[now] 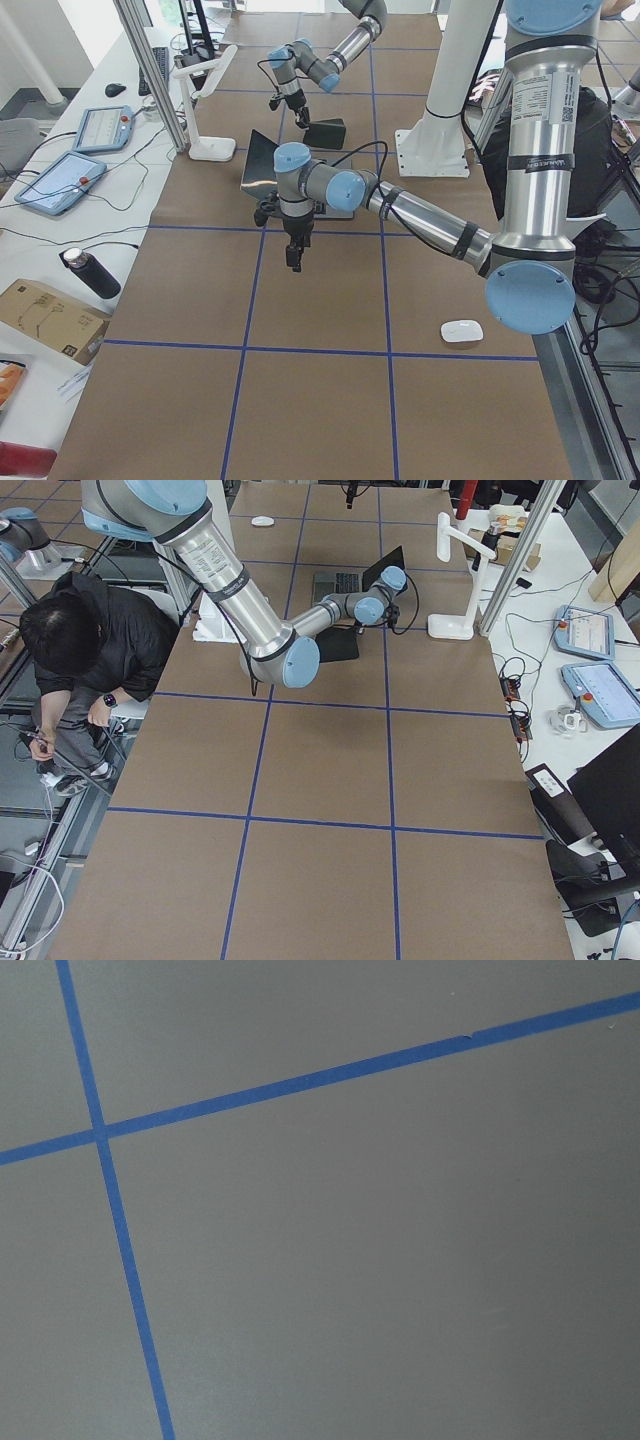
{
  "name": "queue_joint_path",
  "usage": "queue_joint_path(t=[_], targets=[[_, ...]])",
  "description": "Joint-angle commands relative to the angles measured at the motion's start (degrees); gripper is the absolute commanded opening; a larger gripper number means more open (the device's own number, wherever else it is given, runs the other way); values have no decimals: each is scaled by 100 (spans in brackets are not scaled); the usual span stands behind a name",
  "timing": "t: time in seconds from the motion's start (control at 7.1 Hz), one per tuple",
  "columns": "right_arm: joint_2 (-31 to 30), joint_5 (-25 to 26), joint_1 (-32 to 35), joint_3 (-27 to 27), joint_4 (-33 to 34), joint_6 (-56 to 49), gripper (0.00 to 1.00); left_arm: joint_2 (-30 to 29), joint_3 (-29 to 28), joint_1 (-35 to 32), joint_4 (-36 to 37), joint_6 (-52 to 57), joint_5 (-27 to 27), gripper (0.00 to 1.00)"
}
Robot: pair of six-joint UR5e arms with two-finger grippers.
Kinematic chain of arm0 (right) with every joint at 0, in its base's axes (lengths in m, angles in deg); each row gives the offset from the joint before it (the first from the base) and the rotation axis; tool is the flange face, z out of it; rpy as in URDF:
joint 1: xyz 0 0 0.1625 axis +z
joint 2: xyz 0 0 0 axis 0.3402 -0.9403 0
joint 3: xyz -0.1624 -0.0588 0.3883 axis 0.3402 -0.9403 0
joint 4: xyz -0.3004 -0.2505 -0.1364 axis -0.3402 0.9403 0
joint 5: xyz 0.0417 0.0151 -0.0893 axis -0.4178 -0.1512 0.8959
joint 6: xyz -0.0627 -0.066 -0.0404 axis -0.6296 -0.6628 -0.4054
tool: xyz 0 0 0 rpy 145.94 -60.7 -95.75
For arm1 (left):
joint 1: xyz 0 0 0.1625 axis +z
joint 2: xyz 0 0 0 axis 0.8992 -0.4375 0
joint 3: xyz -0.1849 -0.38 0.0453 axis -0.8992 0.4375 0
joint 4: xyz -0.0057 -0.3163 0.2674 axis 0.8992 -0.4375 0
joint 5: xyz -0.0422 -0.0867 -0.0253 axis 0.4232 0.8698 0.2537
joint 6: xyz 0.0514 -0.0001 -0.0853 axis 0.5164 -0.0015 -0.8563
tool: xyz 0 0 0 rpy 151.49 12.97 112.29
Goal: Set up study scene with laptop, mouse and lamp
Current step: 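Open the right gripper and release the mousepad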
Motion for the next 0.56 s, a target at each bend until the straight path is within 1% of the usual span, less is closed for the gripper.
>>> queue_joint_path(t=[0.0, 0.14, 0.42], targets=[[-53, 372, -60, -5, -572, -21, 100, 0, 1, 0, 0, 0, 0, 100], [-70, 444, -60, -5, -723, -13, 100, 0, 1, 0, 0, 0, 0, 100], [-61, 454, -60, -5, -724, -13, 100, 0, -16, 0, 0, 0, 0, 100]])
